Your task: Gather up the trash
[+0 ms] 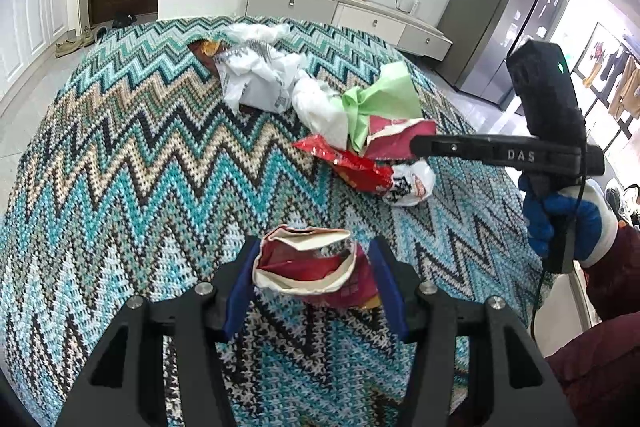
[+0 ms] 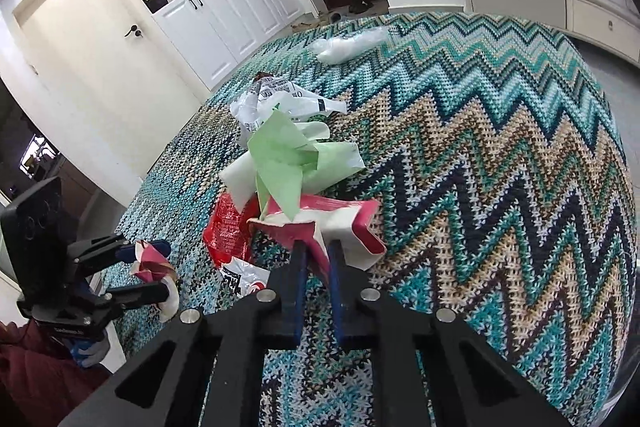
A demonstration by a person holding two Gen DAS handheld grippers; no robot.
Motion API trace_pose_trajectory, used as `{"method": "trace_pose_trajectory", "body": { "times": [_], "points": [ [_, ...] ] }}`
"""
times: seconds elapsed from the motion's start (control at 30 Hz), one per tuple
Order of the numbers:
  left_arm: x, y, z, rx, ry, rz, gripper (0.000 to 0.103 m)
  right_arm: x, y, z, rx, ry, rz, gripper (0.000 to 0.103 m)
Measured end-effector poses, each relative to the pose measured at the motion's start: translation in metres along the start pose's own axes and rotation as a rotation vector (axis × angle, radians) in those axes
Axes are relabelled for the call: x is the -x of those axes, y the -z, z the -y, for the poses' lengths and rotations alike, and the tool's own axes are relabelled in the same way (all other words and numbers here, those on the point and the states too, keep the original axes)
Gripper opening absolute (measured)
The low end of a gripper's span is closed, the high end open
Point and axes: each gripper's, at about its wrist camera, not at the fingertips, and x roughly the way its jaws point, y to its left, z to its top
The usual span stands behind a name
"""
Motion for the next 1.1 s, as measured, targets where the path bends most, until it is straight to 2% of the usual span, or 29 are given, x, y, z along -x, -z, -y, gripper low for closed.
{"method": "trace_pose_trajectory", "body": {
  "times": [0.13,0.3,0.47,0.67,0.87,1.1],
  "points": [
    [0.006,-0.012,0.004,0.004,0.012,0.028,0.051,0.008,0.0,-0.008,0.027,-0.007,0.02,0.005],
    [0.007,-0.035,0.024,-0.044,0.024,0.053,0.049,0.033,0.006,-0.007,0.03,-0.02,0.063,0.004],
    [-0.002,-0.065,0.054,-0.088,0.073,0.059,0.048,0.069,0.014,0.001,0.009,-0.02,0.137,0.004],
    [-0.022,-0.101,0.1,-0.159,0.141,0.054,0.046,0.116,0.027,0.027,-0.051,0.024,0.243,0.004],
    [-0.064,-0.147,0.178,-0.266,0.226,0.038,0.046,0.165,0.051,0.08,-0.173,0.145,0.347,0.004],
    [-0.14,-0.197,0.287,-0.369,0.328,-0.013,0.042,0.208,0.083,0.162,-0.386,0.378,0.396,0.004]
  ]
}}
